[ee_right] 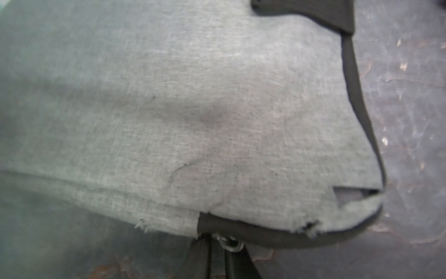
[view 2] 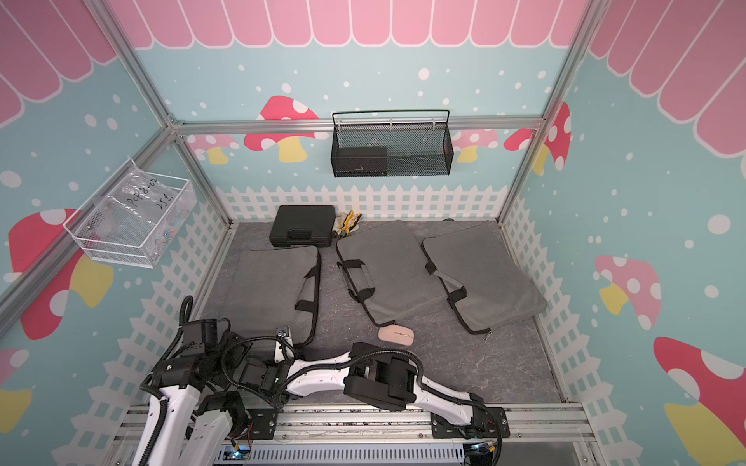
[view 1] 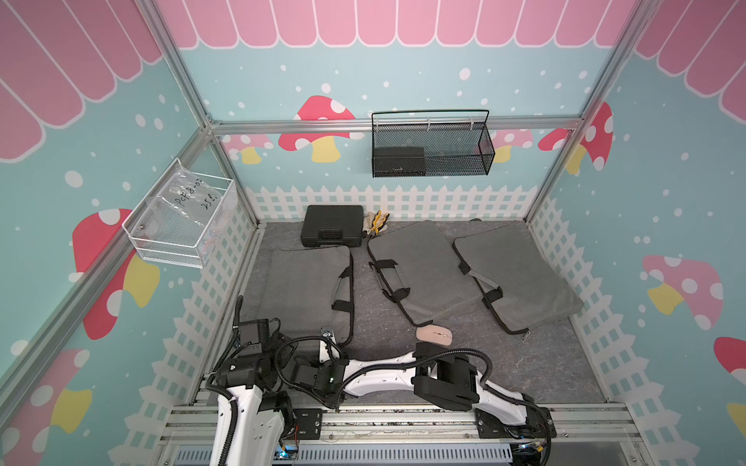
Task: Put the mouse into the laptop bag
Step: Zip the zipper on the zippered laptop bag.
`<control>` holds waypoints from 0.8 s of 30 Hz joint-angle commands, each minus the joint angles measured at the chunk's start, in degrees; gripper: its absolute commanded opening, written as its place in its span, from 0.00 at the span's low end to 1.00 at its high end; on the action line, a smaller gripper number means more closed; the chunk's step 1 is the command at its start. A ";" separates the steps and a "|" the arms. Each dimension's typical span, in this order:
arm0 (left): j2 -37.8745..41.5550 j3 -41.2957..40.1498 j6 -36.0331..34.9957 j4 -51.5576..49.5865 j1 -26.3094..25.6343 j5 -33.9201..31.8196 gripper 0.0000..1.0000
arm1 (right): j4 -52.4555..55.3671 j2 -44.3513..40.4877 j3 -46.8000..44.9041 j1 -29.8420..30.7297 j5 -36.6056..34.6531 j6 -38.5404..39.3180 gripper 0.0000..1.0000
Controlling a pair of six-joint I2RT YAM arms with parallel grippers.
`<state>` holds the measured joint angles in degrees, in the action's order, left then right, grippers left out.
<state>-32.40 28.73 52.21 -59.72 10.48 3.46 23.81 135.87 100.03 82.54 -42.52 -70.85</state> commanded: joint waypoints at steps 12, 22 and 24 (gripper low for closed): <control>3.05 -4.38 0.24 0.98 0.38 6.79 0.85 | -24.12 -11.76 -19.77 0.83 14.62 17.32 0.00; 3.22 -10.29 2.37 7.94 0.43 8.53 0.62 | -29.73 -16.99 -26.94 0.94 16.72 18.88 0.00; 2.14 -10.87 2.29 8.82 0.45 8.33 0.33 | -31.07 -17.78 -28.72 1.08 16.52 19.25 0.00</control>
<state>-29.39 18.81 53.80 -53.95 10.50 11.46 -4.69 121.19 73.21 82.65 -26.57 -52.42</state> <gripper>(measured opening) 0.442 0.047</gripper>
